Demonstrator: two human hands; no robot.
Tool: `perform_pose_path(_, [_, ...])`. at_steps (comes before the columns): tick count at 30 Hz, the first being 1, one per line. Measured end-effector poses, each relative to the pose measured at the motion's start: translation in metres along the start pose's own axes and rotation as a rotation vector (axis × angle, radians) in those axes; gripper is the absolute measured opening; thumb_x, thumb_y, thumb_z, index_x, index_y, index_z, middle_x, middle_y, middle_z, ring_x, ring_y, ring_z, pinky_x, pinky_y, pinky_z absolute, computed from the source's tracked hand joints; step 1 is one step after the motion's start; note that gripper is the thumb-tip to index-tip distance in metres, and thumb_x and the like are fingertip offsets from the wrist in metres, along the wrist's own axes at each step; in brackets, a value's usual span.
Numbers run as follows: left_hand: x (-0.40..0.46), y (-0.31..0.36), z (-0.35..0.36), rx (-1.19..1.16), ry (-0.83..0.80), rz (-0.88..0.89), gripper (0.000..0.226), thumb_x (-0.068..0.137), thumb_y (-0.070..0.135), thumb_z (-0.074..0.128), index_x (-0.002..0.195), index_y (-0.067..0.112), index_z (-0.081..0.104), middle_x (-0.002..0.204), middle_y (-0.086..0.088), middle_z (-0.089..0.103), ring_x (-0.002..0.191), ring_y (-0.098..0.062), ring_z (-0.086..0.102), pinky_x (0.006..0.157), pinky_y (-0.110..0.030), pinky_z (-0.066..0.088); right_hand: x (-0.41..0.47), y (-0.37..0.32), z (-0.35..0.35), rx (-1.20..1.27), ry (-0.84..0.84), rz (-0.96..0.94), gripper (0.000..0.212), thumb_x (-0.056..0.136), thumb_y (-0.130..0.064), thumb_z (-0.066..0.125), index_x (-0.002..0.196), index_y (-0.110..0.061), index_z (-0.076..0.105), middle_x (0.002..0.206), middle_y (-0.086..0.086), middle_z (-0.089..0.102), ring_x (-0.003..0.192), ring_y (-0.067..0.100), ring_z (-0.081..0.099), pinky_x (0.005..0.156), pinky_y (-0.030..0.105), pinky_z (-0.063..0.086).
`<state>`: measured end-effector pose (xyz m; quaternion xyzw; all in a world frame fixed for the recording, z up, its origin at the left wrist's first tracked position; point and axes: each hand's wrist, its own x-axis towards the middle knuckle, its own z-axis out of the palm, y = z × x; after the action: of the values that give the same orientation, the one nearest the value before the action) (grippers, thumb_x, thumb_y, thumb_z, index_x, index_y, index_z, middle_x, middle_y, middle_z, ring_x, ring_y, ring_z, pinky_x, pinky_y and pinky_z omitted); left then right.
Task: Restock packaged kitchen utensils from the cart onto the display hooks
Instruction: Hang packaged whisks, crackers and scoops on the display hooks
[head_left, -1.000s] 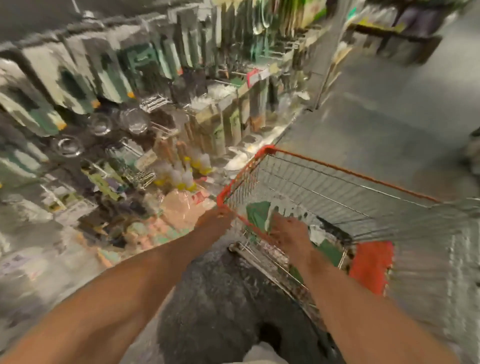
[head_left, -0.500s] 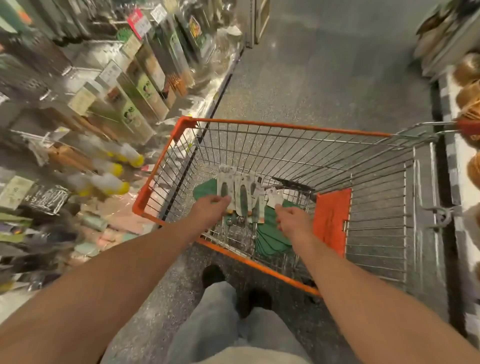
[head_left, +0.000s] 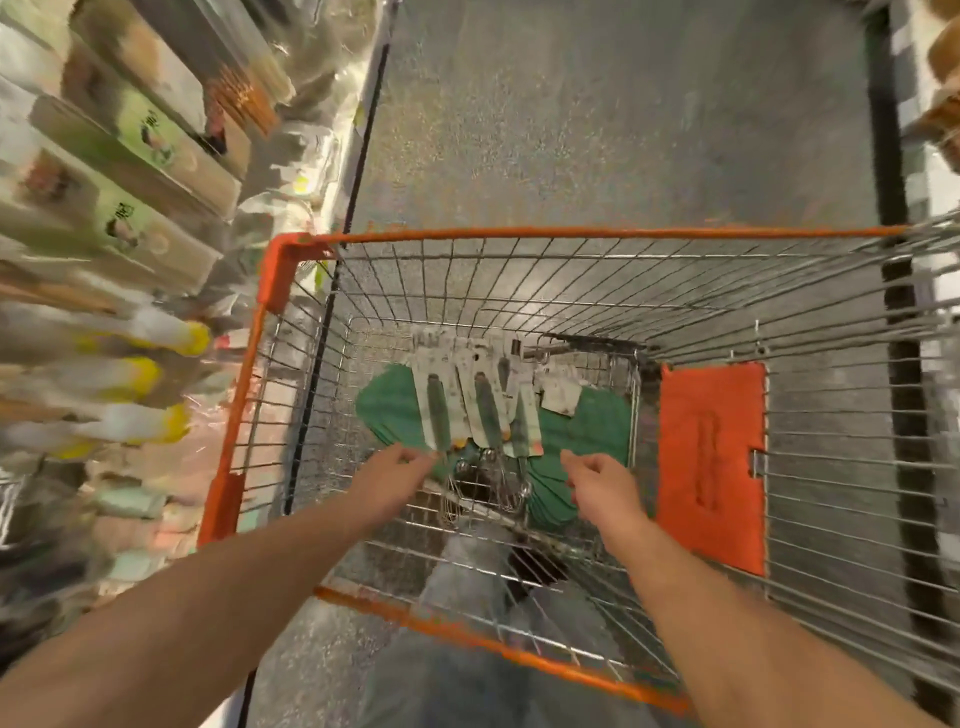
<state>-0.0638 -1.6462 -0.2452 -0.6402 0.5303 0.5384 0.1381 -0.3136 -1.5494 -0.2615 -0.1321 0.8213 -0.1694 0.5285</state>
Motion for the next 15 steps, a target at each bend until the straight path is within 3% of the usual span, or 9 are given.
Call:
perform_pose_path(4, [0.030,-0.001,-0.010,-0.056,-0.014,-0.063,0.034,0.106,0.049,0.049,0.117,0.019,0.057,0.107,-0.005,0.069,0.092,-0.019,0.065,0.083,-0.034,0.055,0.022,-0.009,0.021,0.019,-0.012,0.056,0.033,0.101,-0.049,0.059,0.101,-0.017,0.063,0.086,-0.001,0.062,0.077,0.017,0.054,0.075,0.034,0.042])
perform_pose_path(8, [0.067,-0.001,-0.006,-0.042,0.021,-0.120,0.044,0.098,0.061,0.055,0.131,0.032,0.052,0.112,-0.001,0.067,0.098,-0.019,0.065,0.099,-0.041,0.052,0.049,-0.013,0.036,0.047,-0.011,0.065,0.037,0.100,-0.046,0.062,0.114,-0.011,0.064,0.087,-0.001,0.060,0.072,0.014,0.051,0.066,0.030,0.040])
perform_pose_path(11, [0.090,0.000,0.003,-0.075,0.018,-0.139,0.074,0.096,0.060,0.060,0.154,0.020,0.038,0.131,-0.008,0.063,0.110,-0.024,0.062,0.107,-0.043,0.047,0.069,-0.019,0.046,0.031,-0.055,0.061,0.037,0.102,-0.046,0.059,0.122,-0.014,0.059,0.103,0.001,0.063,0.089,0.017,0.058,0.078,0.033,0.047])
perform_pose_path(15, [0.118,0.002,0.012,-0.168,0.039,-0.192,0.087,0.096,0.050,0.067,0.161,0.015,0.022,0.152,-0.015,0.048,0.130,-0.032,0.054,0.112,-0.046,0.045,0.094,-0.027,0.061,-0.008,-0.096,0.063,0.050,0.101,-0.049,0.059,0.139,-0.017,0.051,0.125,-0.005,0.056,0.114,0.021,0.058,0.104,0.046,0.052])
